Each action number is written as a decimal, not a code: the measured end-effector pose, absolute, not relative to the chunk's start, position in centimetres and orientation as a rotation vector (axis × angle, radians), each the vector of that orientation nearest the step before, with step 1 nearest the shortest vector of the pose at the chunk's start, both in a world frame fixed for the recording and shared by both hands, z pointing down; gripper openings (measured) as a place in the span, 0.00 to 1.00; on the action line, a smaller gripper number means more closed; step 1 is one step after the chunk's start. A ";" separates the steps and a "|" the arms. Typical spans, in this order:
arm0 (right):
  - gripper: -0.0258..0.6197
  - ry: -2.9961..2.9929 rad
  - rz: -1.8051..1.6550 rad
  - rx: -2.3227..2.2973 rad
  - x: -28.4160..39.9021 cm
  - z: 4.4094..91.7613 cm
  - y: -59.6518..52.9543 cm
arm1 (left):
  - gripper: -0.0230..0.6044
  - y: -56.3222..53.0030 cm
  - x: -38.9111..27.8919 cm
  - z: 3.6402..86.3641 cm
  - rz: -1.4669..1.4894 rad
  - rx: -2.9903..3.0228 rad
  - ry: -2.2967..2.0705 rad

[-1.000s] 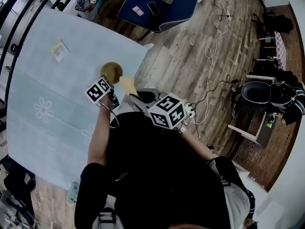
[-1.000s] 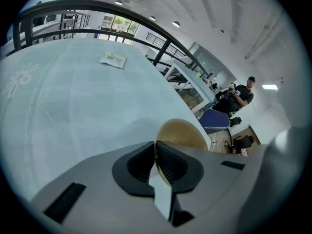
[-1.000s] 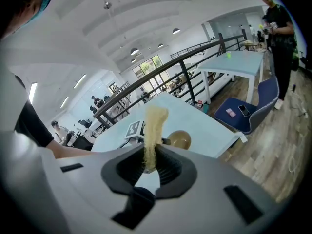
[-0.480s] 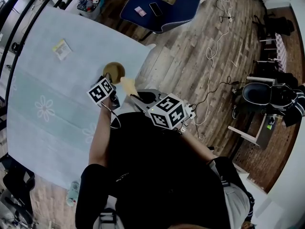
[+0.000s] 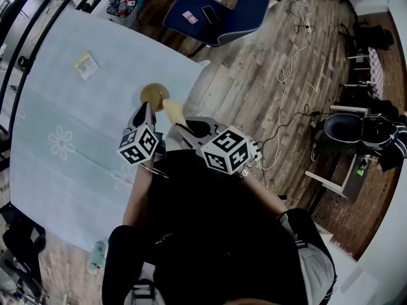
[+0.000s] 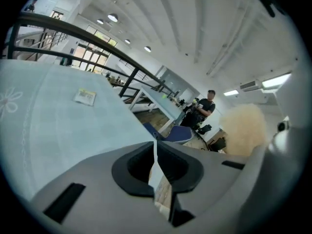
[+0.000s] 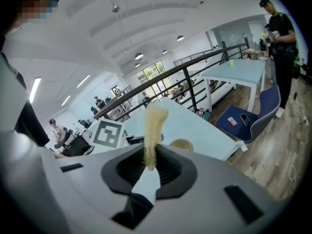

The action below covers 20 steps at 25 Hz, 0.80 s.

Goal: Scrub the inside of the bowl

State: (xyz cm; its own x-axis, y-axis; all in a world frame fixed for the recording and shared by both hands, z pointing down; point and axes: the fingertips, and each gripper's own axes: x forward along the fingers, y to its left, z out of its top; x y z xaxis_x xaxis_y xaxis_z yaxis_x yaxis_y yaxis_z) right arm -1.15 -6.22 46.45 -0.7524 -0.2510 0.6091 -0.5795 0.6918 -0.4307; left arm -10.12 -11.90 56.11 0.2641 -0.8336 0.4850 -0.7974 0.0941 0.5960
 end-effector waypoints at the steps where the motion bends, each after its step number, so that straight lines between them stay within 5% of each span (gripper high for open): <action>1: 0.12 -2.397 0.839 0.657 -1.2 46.3 -6.4 | 0.09 -12.2 -9.6 54.4 -0.081 1.748 -1.511; 9: 0.12 -2.436 0.755 0.860 -0.3 45.0 -8.4 | 0.08 -13.4 -6.5 43.7 -0.172 2.194 -1.482; 20: 0.12 -2.538 0.654 1.019 0.4 42.6 -10.1 | 0.08 -11.4 -1.4 38.9 -0.187 2.483 -1.331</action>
State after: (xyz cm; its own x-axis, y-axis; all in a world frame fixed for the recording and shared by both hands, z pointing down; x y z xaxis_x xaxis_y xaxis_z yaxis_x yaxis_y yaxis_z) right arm 0.40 -10.06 42.61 -0.6904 -0.5613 0.4565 -0.7119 0.6392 -0.2908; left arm -1.39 -11.36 38.92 0.5581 -0.8291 0.0340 -0.7877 -0.5164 0.3360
